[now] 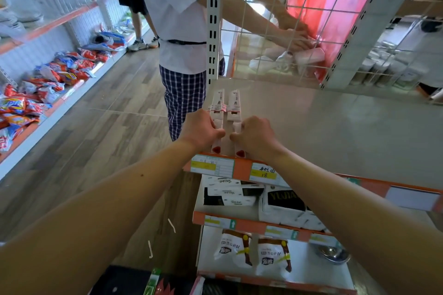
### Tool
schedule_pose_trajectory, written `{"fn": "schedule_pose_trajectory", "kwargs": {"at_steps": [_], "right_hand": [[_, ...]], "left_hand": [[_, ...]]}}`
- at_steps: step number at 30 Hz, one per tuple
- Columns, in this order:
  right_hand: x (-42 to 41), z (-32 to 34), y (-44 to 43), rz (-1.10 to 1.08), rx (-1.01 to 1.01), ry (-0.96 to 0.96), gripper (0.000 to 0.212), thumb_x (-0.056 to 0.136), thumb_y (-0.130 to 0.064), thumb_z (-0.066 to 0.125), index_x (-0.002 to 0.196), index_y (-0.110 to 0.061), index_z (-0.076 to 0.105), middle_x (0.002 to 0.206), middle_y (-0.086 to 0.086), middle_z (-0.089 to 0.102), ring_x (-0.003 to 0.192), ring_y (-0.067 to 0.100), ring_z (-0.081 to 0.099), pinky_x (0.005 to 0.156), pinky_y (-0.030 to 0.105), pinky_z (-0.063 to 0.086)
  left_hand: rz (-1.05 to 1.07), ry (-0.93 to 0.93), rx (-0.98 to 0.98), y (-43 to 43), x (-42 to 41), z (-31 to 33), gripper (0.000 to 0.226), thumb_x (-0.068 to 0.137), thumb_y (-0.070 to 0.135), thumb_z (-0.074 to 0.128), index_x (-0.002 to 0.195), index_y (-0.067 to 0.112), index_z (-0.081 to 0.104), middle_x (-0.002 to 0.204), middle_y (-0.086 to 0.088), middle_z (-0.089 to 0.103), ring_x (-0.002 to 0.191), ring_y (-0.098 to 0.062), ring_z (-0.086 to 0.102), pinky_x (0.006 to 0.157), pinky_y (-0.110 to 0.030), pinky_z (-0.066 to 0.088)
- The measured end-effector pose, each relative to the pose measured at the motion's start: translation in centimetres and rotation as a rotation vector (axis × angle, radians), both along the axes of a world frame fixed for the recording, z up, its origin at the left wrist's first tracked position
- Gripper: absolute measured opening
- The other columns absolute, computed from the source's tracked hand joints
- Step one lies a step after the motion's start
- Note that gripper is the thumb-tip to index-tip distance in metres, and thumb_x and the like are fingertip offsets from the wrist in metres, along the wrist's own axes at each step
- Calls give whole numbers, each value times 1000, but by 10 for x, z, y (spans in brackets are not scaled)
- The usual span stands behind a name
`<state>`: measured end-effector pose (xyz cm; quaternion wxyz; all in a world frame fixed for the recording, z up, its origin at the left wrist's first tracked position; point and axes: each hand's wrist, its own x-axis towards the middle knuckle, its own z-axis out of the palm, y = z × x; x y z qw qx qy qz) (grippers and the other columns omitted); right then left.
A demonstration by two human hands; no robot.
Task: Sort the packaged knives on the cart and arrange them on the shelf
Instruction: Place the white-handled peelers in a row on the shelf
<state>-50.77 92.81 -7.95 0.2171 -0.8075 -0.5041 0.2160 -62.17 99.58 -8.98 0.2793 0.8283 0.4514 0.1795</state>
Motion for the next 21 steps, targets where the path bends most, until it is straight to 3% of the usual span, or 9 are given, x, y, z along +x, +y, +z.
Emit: {"fn": "schedule_pose_trajectory", "kwargs": {"at_steps": [3, 6, 9, 13, 16, 18, 21], "right_hand": [[2, -1, 0, -32, -1, 24, 31, 86, -20, 64, 63, -9, 46, 69, 5, 49, 71, 19, 49, 47, 17, 33], [2, -1, 0, -31, -6, 17, 22, 87, -20, 63, 75, -3, 55, 75, 7, 51, 74, 19, 49, 48, 16, 33], [2, -3, 2, -34, 2, 10, 30, 86, -20, 63, 64, -9, 47, 71, 4, 49, 65, 15, 47, 48, 16, 33], [0, -3, 3, -35, 15, 26, 35, 87, -20, 62, 60, -14, 41, 64, -2, 41, 53, 6, 37, 45, 15, 28], [0, -4, 3, -22, 20, 40, 32, 88, -19, 61, 62, -14, 44, 65, -2, 42, 54, 5, 38, 47, 15, 30], [-1, -4, 4, -15, 14, 31, 25, 88, -20, 61, 67, -11, 50, 68, 1, 46, 55, 5, 39, 46, 14, 30], [-1, -3, 4, -15, 12, 24, 27, 89, -21, 60, 66, -9, 51, 76, 5, 52, 57, 9, 44, 46, 15, 32]], "left_hand": [[1, -9, 5, 1, 0, -1, 25, 82, 22, 70, 74, -2, 69, 56, 3, 54, 51, -6, 51, 53, -13, 40], [1, 16, 12, 0, 2, -1, 23, 82, 20, 69, 69, 1, 66, 59, -2, 56, 53, -10, 52, 53, -13, 40], [-7, 39, 31, -2, 2, 0, 31, 82, 19, 69, 56, 12, 54, 55, 2, 51, 50, -5, 47, 48, -10, 39], [-7, 28, 41, -3, 1, 1, 33, 83, 18, 68, 55, 16, 50, 55, 5, 48, 50, -1, 45, 48, -8, 36], [-25, 1, 45, -3, 2, 1, 18, 83, 17, 68, 74, 2, 65, 63, 2, 54, 55, -7, 49, 53, -8, 36], [-31, -8, 68, -3, 3, 0, 21, 83, 18, 68, 89, -3, 68, 69, 1, 55, 58, -7, 49, 51, -7, 37], [-23, -23, 74, -2, 4, -2, 23, 84, 17, 67, 91, -5, 68, 61, 6, 49, 54, 2, 42, 51, -2, 40]]}}
